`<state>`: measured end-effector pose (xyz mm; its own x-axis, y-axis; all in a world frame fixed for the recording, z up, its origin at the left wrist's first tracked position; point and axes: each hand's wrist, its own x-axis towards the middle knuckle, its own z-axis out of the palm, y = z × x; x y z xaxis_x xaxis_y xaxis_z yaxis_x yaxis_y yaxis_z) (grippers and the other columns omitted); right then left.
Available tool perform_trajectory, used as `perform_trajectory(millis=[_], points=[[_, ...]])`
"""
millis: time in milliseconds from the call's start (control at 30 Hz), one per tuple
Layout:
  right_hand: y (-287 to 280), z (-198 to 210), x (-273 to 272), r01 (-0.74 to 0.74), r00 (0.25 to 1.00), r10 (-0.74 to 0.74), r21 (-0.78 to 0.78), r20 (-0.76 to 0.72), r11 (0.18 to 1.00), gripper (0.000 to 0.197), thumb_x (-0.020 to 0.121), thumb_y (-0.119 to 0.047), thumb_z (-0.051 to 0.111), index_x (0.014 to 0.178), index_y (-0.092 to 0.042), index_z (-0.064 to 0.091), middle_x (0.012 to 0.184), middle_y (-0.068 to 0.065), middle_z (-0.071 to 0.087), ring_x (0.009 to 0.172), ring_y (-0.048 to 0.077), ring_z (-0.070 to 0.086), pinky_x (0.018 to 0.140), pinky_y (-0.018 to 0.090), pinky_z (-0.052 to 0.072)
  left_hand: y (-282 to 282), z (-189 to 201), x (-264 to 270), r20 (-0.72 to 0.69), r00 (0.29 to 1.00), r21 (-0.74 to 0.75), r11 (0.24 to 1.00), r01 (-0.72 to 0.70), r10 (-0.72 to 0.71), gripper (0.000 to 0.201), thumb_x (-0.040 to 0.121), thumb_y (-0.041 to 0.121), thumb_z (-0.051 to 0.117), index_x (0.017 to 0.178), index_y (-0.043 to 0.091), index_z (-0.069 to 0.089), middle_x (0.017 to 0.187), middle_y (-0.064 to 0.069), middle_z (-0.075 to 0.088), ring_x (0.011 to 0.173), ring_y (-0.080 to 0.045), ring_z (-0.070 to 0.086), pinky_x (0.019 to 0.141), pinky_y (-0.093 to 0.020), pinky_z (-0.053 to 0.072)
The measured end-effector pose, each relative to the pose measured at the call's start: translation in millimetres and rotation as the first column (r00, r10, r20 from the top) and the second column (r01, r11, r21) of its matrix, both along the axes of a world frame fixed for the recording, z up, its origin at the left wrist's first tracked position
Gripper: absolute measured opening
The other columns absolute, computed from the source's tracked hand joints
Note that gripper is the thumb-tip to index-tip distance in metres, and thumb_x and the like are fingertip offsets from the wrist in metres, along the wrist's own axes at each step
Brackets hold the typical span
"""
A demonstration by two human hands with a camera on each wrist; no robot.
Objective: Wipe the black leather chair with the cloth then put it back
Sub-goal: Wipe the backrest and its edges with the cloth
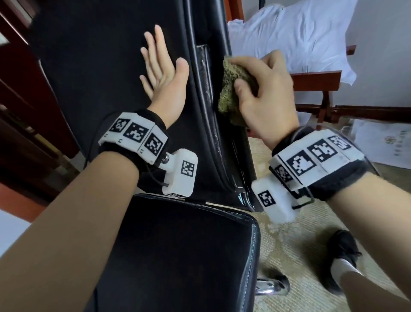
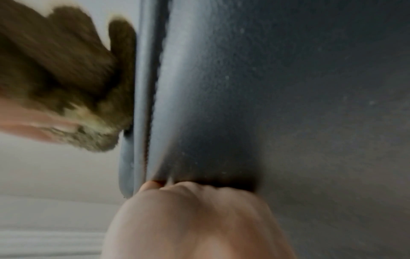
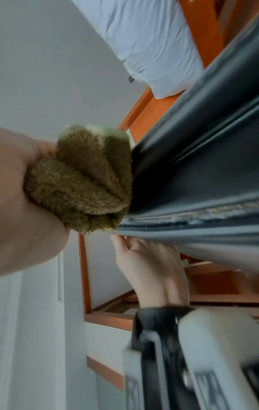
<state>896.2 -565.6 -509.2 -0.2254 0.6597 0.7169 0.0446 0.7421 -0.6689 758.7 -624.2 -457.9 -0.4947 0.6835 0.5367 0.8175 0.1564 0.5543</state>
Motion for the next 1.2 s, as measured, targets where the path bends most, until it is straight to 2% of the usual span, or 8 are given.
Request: perform_trajectory(millis=[200, 367, 500, 767, 900, 1067, 1133, 1200], points=[[9, 5, -24, 0.025, 0.988, -0.04, 0.101, 0.146, 0.995, 0.041, 0.088, -0.021, 0.044, 0.126, -0.017, 0.056, 0.11, 0.015, 0.046, 0.103, 0.029, 0.048, 0.094, 0.03, 0.036, 1, -1, -4, -0.014, 1.0, -0.012, 1.0, 0.018, -0.018, 0.061, 0.098, 0.021, 0.024, 0.149, 0.023, -0.008, 0.157, 0.002, -0.016, 0.143, -0.016, -0.016, 0.113, -0.047, -0.012], [7, -7, -21, 0.012, 0.982, -0.021, 0.047, 0.189, 0.999, 0.046, 0.086, -0.027, 0.039, 0.129, -0.022, 0.054, 0.105, 0.006, 0.043, 0.105, 0.027, 0.047, 0.093, 0.025, 0.032, 3, 0, -3, -0.014, 0.999, -0.021, 0.999, 0.034, -0.034, 0.062, 0.098, 0.021, 0.025, 0.149, 0.022, -0.01, 0.156, 0.001, -0.018, 0.143, -0.018, -0.018, 0.112, -0.048, -0.014], [-2, -20, -20, -0.01, 0.98, 0.02, -0.05, 0.196, 0.999, 0.048, 0.083, -0.025, 0.037, 0.127, -0.021, 0.056, 0.107, 0.009, 0.046, 0.102, 0.028, 0.048, 0.094, 0.029, 0.035, 1, 3, -1, -0.016, 1.0, -0.061, 0.998, 0.008, -0.009, 0.064, 0.097, 0.021, 0.027, 0.149, 0.022, -0.01, 0.156, 0.0, -0.019, 0.143, -0.018, -0.018, 0.113, -0.05, -0.013], [-11, -59, -2, -0.059, 0.883, 0.115, -0.135, 0.455, 0.989, 0.043, 0.091, -0.009, 0.043, 0.133, -0.019, 0.051, 0.097, 0.001, 0.033, 0.1, 0.032, 0.045, 0.092, 0.036, 0.038, -13, 0, 2, -0.085, 0.996, -0.219, 0.976, -0.018, 0.0, 0.068, 0.095, 0.024, 0.03, 0.148, 0.025, -0.013, 0.155, 0.001, -0.021, 0.142, -0.016, -0.018, 0.113, -0.045, -0.011], [-4, -41, 10, -0.098, 0.869, 0.164, -0.162, 0.466, 0.982, 0.041, 0.093, -0.009, 0.044, 0.129, -0.024, 0.054, 0.096, 0.002, 0.036, 0.1, 0.025, 0.046, 0.091, 0.023, 0.031, -18, 2, 0, -0.117, 0.993, -0.29, 0.956, -0.039, 0.005, 0.07, 0.095, 0.026, 0.031, 0.148, 0.026, -0.015, 0.155, 0.002, -0.023, 0.142, -0.015, -0.019, 0.114, -0.043, -0.011], [-4, 15, 18, -0.051, 0.991, 0.056, -0.043, 0.122, 0.998, 0.038, 0.092, -0.008, 0.046, 0.127, -0.018, 0.056, 0.092, 0.0, 0.037, 0.086, 0.006, 0.04, 0.077, 0.007, 0.027, -18, 2, -3, -0.132, 0.991, -0.298, 0.954, -0.043, 0.003, 0.07, 0.095, 0.027, 0.033, 0.148, 0.026, -0.015, 0.155, 0.003, -0.023, 0.142, -0.015, -0.019, 0.114, -0.043, -0.011], [-4, 32, 7, -0.065, 0.996, 0.063, 0.022, 0.069, 0.998, 0.039, 0.091, -0.008, 0.045, 0.128, -0.016, 0.054, 0.087, -0.01, 0.034, 0.081, -0.002, 0.039, 0.08, -0.002, 0.025, -17, 1, -4, -0.137, 0.991, -0.288, 0.957, -0.039, 0.0, 0.071, 0.095, 0.026, 0.033, 0.148, 0.026, -0.014, 0.155, 0.003, -0.022, 0.142, -0.015, -0.019, 0.114, -0.043, -0.011], [-1, 39, -9, -0.075, 0.991, 0.074, 0.011, 0.111, 0.997, 0.041, 0.092, -0.008, 0.044, 0.131, -0.015, 0.051, 0.092, -0.012, 0.036, 0.092, 0.002, 0.045, 0.088, 0.0, 0.024, -19, 1, -8, -0.154, 0.988, -0.293, 0.955, -0.03, -0.016, 0.071, 0.095, 0.026, 0.034, 0.148, 0.026, -0.015, 0.155, 0.002, -0.023, 0.142, -0.015, -0.019, 0.114, -0.043, -0.011]])
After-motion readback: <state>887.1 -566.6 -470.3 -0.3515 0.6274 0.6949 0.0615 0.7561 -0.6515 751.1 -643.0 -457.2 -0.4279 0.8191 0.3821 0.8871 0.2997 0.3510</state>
